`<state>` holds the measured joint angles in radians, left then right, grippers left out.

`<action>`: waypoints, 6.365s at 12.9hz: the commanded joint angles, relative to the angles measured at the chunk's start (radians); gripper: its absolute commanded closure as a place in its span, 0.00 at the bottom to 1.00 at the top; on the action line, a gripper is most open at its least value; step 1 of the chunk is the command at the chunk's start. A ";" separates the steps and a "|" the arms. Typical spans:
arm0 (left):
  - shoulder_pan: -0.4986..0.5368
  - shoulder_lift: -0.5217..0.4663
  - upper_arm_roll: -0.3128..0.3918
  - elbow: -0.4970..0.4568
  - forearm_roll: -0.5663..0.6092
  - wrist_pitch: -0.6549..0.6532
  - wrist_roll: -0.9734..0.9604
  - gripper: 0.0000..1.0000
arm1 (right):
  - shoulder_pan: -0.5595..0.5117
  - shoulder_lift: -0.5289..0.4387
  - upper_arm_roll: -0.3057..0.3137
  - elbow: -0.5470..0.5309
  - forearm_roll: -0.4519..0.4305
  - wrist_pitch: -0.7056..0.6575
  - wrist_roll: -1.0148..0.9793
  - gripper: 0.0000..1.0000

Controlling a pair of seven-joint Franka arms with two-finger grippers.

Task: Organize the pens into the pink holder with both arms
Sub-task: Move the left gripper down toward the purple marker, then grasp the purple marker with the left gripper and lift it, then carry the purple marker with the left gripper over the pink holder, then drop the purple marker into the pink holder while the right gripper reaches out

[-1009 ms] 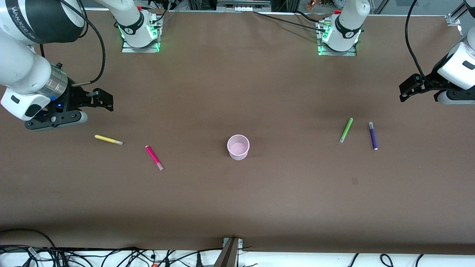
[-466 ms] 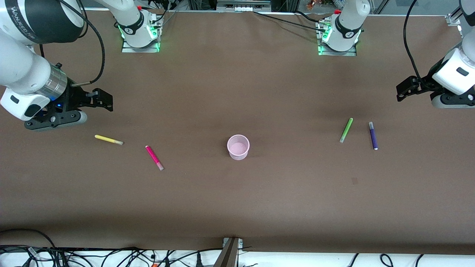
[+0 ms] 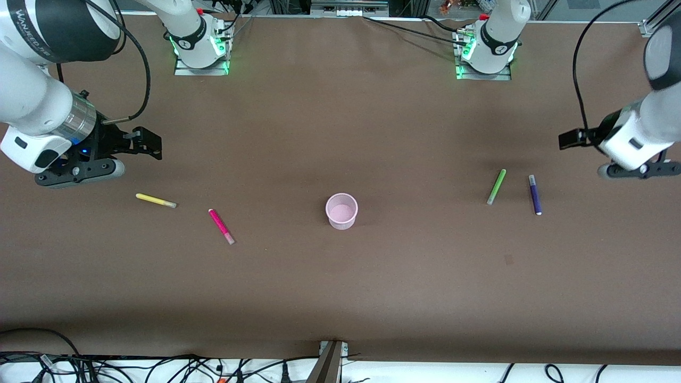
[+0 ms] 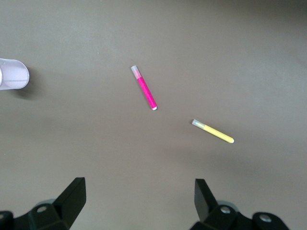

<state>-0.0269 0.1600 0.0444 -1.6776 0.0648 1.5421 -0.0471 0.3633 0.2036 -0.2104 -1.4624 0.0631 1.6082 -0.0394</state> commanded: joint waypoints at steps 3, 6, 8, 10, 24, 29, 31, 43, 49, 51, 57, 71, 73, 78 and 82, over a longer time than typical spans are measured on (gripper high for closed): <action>0.013 0.208 -0.001 0.022 0.041 0.156 0.032 0.00 | 0.000 0.005 0.000 0.016 -0.016 -0.002 0.012 0.00; 0.045 0.283 -0.001 0.003 0.047 0.269 0.036 0.00 | 0.000 0.005 0.000 0.016 -0.016 -0.002 0.012 0.00; 0.085 0.305 -0.001 -0.065 0.052 0.396 0.108 0.00 | -0.001 0.005 0.000 0.016 -0.016 -0.002 0.010 0.00; 0.102 0.305 0.000 -0.184 0.062 0.612 0.182 0.00 | -0.003 0.005 0.000 0.016 -0.016 -0.002 0.010 0.00; 0.150 0.377 -0.011 -0.361 0.050 0.971 0.176 0.74 | -0.006 0.005 0.000 0.016 -0.016 -0.002 0.010 0.00; 0.148 0.362 -0.012 -0.347 0.050 0.926 0.176 1.00 | -0.006 0.005 0.000 0.016 -0.016 -0.002 0.010 0.00; 0.134 0.325 -0.014 -0.295 0.049 0.818 0.174 1.00 | -0.006 0.005 0.000 0.016 -0.016 -0.002 0.010 0.00; 0.134 0.317 -0.394 0.191 -0.076 0.203 0.191 1.00 | -0.006 0.005 0.000 0.016 -0.014 -0.002 0.010 0.00; 0.067 0.386 -0.652 0.170 -0.131 0.589 0.223 1.00 | -0.007 0.005 0.000 0.016 -0.014 -0.002 0.009 0.00; 0.042 0.432 -0.655 0.171 -0.137 0.765 0.333 1.00 | -0.007 0.005 0.000 0.016 -0.012 -0.002 0.009 0.00; 0.002 0.598 -0.753 0.141 -0.195 1.220 0.518 1.00 | -0.009 0.005 0.000 0.016 -0.012 -0.002 0.007 0.00; -0.035 0.673 -0.770 -0.011 -0.161 1.570 0.553 0.00 | -0.011 0.005 -0.001 0.014 -0.005 0.010 0.010 0.00; -0.019 0.665 -0.778 -0.019 -0.161 1.569 0.549 0.00 | -0.011 0.016 -0.001 0.013 -0.003 0.068 0.003 0.00; 0.155 0.651 -0.923 -0.011 -0.163 1.356 0.530 0.00 | -0.014 0.100 -0.001 0.010 -0.005 0.116 0.001 0.00; 0.320 0.604 -1.046 0.004 -0.165 1.073 0.468 0.00 | -0.001 0.175 0.002 0.011 -0.003 0.156 -0.060 0.00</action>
<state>0.2474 0.8183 -0.9772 -1.6629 -0.0995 2.7203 0.4686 0.3597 0.3590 -0.2111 -1.4647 0.0628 1.7450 -0.0732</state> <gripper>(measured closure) 0.000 0.000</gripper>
